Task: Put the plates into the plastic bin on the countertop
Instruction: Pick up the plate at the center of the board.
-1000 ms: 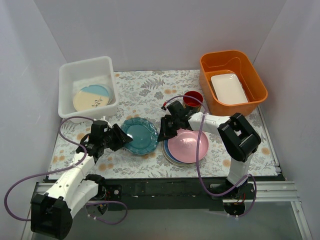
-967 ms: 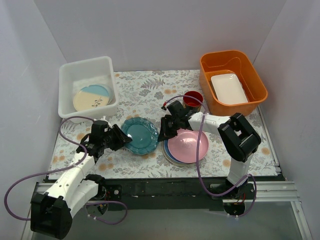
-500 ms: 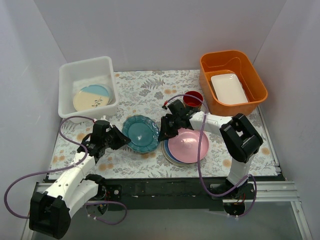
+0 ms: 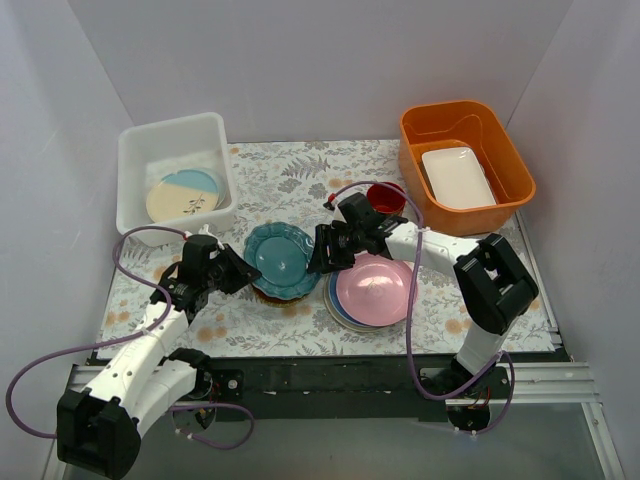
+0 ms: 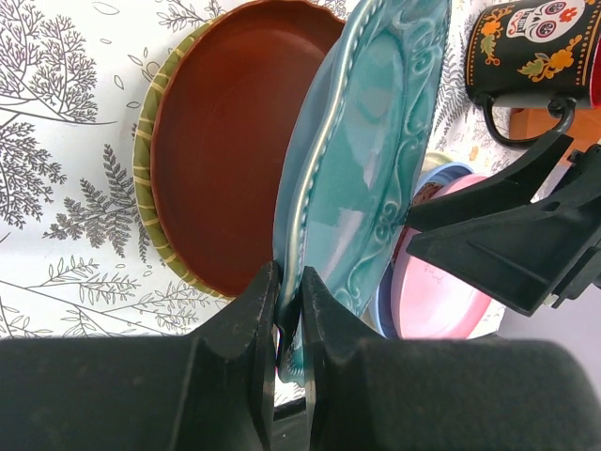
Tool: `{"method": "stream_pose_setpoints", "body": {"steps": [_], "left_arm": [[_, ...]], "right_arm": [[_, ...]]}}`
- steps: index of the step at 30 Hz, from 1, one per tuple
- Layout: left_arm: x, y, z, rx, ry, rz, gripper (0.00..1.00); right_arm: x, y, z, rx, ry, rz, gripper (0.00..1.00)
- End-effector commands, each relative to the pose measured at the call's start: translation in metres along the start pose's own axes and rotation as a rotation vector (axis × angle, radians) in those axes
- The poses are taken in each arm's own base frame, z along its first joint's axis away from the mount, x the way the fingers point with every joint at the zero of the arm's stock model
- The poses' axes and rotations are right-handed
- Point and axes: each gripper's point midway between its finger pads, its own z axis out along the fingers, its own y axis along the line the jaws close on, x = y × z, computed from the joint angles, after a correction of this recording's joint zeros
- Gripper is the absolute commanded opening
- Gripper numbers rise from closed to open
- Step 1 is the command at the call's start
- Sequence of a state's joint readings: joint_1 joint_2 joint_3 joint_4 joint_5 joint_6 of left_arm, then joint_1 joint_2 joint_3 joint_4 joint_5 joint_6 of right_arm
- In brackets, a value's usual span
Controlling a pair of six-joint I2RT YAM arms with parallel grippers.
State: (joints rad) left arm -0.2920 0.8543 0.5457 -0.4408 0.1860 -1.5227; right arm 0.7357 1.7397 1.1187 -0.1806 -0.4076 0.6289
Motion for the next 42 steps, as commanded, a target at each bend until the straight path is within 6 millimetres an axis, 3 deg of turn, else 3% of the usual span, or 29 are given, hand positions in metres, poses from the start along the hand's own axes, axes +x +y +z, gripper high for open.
{"method": "stream_pose_setpoints", "body": {"steps": [1,15,23,35,42], "left_arm": [[-0.016,-0.052,-0.014,0.176,-0.031,0.030,0.00],[-0.016,-0.053,-0.026,0.163,-0.039,0.014,0.00],[-0.019,-0.052,-0.032,0.148,-0.050,0.026,0.00],[-0.035,-0.071,-0.031,0.161,-0.062,0.046,0.00],[-0.047,-0.079,-0.031,0.134,-0.074,0.048,0.00]], "right_arm": [[-0.027,0.071,-0.025,-0.215,-0.093,-0.105,0.59],[-0.036,0.083,-0.035,-0.247,-0.135,-0.122,0.73],[-0.036,0.086,-0.039,-0.256,-0.142,-0.129,0.74],[-0.025,0.076,-0.052,-0.225,-0.153,-0.143,0.80],[-0.040,0.093,-0.059,-0.276,-0.192,-0.157,0.83]]}}
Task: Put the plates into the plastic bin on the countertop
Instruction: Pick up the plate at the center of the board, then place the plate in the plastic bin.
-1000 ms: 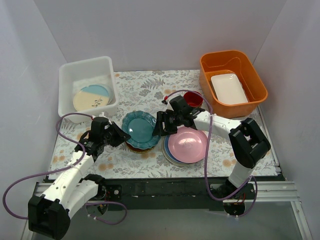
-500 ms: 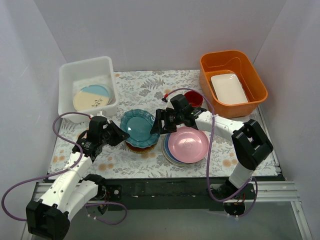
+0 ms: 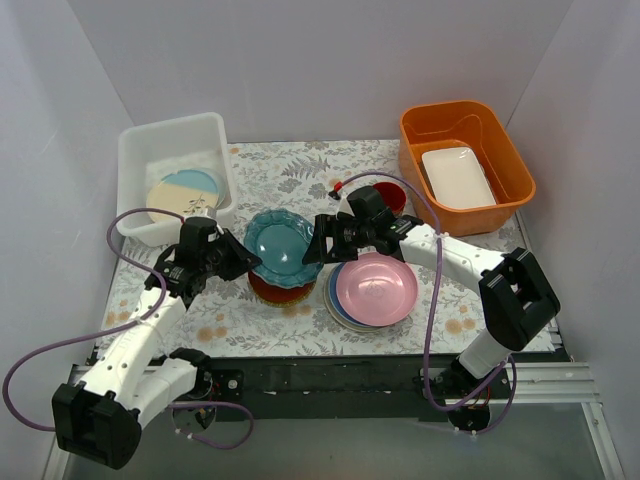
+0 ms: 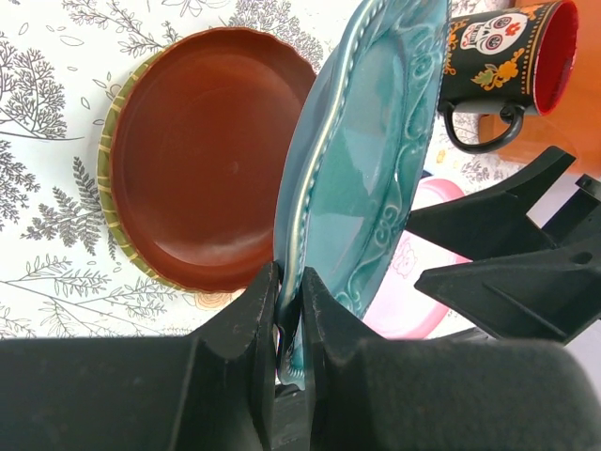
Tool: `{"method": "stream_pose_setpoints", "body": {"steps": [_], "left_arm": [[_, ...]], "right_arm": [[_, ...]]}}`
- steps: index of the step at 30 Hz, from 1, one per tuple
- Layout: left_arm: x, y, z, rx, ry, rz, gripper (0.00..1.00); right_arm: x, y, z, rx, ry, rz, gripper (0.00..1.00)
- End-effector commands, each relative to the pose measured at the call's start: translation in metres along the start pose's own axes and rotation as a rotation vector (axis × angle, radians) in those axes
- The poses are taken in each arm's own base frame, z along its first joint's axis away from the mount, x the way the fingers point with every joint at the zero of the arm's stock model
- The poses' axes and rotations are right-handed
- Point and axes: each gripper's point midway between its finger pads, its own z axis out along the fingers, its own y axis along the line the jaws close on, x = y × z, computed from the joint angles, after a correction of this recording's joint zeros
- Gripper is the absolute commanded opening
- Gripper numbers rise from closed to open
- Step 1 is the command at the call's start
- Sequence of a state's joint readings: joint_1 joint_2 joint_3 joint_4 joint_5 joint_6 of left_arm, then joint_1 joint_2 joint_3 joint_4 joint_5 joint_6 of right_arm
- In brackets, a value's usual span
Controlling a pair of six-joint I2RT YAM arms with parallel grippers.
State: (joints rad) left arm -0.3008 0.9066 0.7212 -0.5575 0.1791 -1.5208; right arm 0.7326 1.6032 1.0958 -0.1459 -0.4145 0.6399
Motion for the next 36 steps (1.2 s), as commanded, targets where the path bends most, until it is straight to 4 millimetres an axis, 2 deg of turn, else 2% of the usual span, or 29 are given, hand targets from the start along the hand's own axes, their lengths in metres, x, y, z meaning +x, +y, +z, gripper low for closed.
{"method": "stream_pose_setpoints", "body": {"steps": [1,8,17,20,26,36], "left_arm": [[-0.028,-0.047,-0.014,0.128,-0.074,0.039,0.00],[-0.044,-0.059,-0.007,0.121,-0.088,0.044,0.00],[-0.068,-0.075,0.017,0.139,-0.070,0.056,0.00],[-0.074,-0.078,0.023,0.135,-0.067,0.067,0.00],[-0.089,-0.077,0.031,0.121,-0.075,0.065,0.00],[-0.140,-0.080,0.028,0.138,-0.128,0.029,0.00]], "right_arm": [[-0.031,0.061,-0.017,-0.198,-0.094,-0.092,0.84],[-0.029,0.063,-0.021,-0.201,-0.096,-0.082,0.85],[-0.029,0.066,-0.031,-0.197,-0.113,-0.106,0.86],[-0.023,0.059,-0.033,-0.175,-0.112,-0.100,0.88],[-0.034,0.054,-0.043,-0.168,-0.149,-0.101,0.90],[-0.041,0.065,-0.041,-0.214,-0.147,-0.108,0.91]]}}
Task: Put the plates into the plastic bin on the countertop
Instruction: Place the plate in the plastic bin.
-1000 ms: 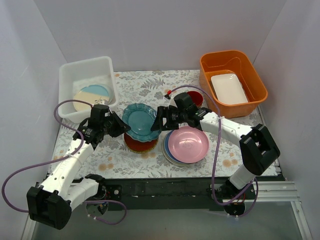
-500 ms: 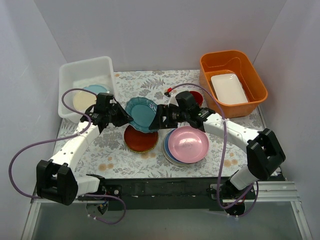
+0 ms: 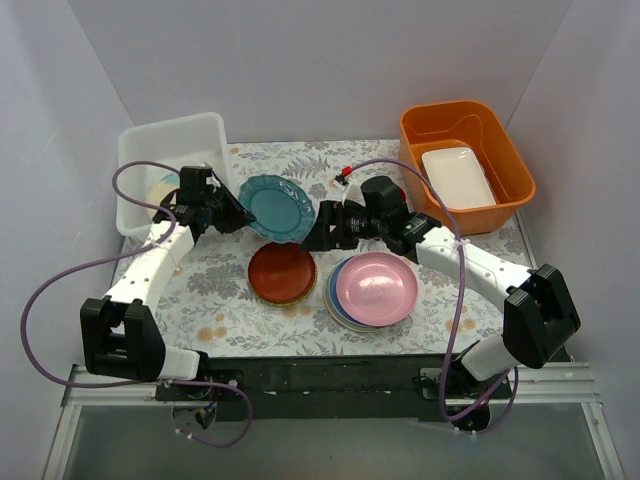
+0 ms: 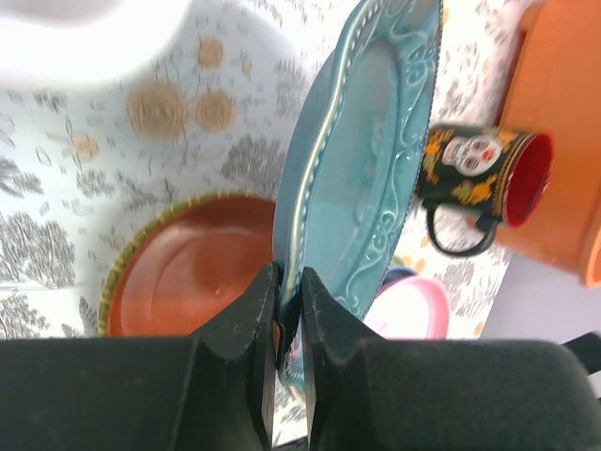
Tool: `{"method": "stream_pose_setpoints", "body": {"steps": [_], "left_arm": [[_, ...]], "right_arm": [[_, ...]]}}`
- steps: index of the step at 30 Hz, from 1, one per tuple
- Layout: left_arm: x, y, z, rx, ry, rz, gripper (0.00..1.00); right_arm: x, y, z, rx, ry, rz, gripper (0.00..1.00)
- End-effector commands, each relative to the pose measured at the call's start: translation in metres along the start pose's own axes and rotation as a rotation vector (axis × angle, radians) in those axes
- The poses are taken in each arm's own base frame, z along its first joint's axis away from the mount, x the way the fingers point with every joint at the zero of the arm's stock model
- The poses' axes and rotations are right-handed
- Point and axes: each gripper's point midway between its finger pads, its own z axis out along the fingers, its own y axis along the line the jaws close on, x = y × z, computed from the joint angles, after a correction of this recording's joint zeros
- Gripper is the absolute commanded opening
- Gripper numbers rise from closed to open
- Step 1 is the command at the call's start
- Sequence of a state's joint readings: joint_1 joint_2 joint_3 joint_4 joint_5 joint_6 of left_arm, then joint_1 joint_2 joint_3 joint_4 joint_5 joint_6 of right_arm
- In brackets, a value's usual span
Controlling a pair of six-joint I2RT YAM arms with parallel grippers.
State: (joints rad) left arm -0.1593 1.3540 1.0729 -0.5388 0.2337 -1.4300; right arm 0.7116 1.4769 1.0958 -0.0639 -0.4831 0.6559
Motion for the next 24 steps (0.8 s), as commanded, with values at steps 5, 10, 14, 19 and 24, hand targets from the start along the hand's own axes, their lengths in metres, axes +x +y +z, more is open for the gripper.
{"method": "stream_pose_setpoints", "body": {"steps": [5,10,14,19,24], "left_arm": [[-0.077,-0.056,-0.038,0.228,-0.157,0.014,0.00],[-0.097,-0.052,-0.041,0.221,-0.187,0.006,0.00],[-0.117,-0.042,-0.046,0.221,-0.217,-0.029,0.00],[-0.130,-0.030,-0.050,0.202,-0.243,-0.054,0.00],[-0.147,-0.014,-0.063,0.187,-0.311,-0.093,0.00]], "right_arm": [[-0.010,0.013,0.005,-0.060,-0.012,-0.015,0.91],[-0.006,0.008,0.008,-0.057,0.005,-0.010,0.91],[-0.004,0.005,0.010,-0.052,0.011,-0.011,0.92],[0.007,-0.004,0.011,-0.040,0.035,-0.003,0.91],[0.003,-0.011,0.011,0.009,0.036,-0.018,0.91]]}}
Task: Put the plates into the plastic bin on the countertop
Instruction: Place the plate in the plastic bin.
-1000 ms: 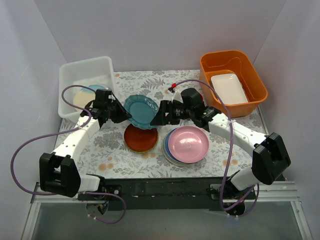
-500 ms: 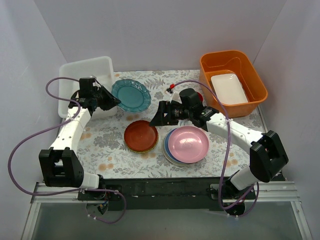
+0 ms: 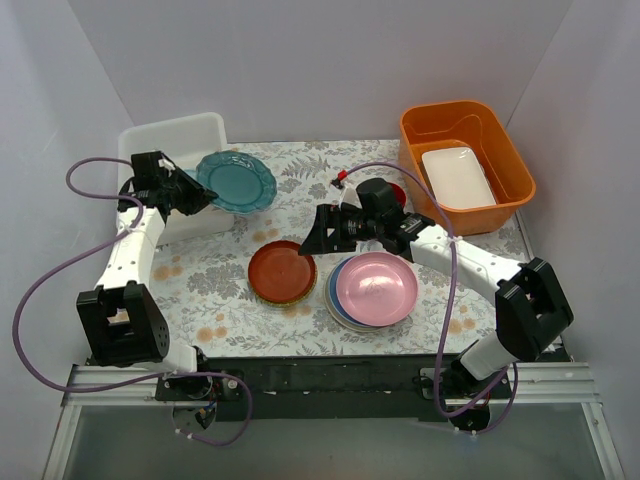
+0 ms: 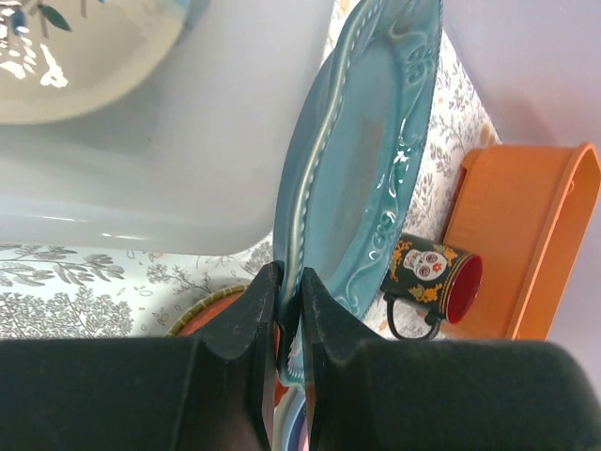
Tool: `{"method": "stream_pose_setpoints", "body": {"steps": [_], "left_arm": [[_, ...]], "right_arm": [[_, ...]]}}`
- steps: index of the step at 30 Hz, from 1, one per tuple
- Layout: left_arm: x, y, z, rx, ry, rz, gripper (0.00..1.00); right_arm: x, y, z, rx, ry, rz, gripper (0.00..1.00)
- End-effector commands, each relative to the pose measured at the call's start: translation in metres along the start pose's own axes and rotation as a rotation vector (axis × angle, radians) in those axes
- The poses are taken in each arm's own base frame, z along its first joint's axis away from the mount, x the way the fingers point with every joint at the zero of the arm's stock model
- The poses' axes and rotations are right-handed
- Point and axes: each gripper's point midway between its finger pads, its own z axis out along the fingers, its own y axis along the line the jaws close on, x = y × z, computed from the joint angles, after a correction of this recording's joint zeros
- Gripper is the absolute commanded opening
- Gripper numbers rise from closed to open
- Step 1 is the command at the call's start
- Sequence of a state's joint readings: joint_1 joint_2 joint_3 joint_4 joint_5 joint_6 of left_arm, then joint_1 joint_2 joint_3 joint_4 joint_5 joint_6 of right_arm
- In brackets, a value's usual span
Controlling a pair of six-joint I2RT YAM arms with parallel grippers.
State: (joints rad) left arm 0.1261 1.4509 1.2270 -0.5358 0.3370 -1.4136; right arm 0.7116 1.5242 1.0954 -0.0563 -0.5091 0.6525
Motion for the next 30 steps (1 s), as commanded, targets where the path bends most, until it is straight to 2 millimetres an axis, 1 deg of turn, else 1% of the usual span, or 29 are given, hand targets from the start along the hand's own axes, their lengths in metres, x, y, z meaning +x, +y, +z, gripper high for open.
{"method": "stream_pose_setpoints", "body": {"steps": [1,2,5,7,11,13,17,22,26,30], "left_arm": [[-0.045,-0.050,-0.039,0.194,-0.151,0.038,0.00],[-0.053,-0.046,-0.042,0.188,-0.167,0.026,0.00],[-0.064,-0.040,-0.045,0.181,-0.190,0.012,0.00],[-0.068,-0.038,-0.047,0.191,-0.197,-0.001,0.00],[-0.081,-0.023,-0.048,0.176,-0.222,-0.038,0.00],[-0.086,-0.020,-0.049,0.172,-0.238,-0.042,0.00],[-0.103,-0.007,-0.053,0.164,-0.276,-0.077,0.00],[-0.117,-0.004,-0.054,0.164,-0.309,-0.110,0.00],[-0.127,0.001,-0.051,0.160,-0.331,-0.141,0.00],[-0.135,0.005,-0.049,0.148,-0.345,-0.153,0.00]], "right_arm": [[-0.006,-0.002,0.001,0.011,-0.005,-0.034,0.92],[-0.008,0.000,0.002,0.005,-0.008,-0.038,0.91],[-0.009,0.000,0.006,-0.008,-0.002,-0.033,0.91],[-0.010,-0.001,0.009,-0.008,0.001,-0.029,0.91],[-0.013,-0.001,0.013,-0.009,0.004,-0.025,0.91],[-0.013,-0.001,0.014,-0.011,0.004,-0.024,0.92],[-0.011,-0.005,0.017,-0.008,0.013,-0.017,0.91],[-0.009,-0.007,0.018,-0.004,0.022,-0.015,0.91],[-0.001,-0.014,0.016,0.018,0.041,-0.011,0.91],[0.003,-0.014,0.013,0.021,0.051,-0.020,0.92]]}}
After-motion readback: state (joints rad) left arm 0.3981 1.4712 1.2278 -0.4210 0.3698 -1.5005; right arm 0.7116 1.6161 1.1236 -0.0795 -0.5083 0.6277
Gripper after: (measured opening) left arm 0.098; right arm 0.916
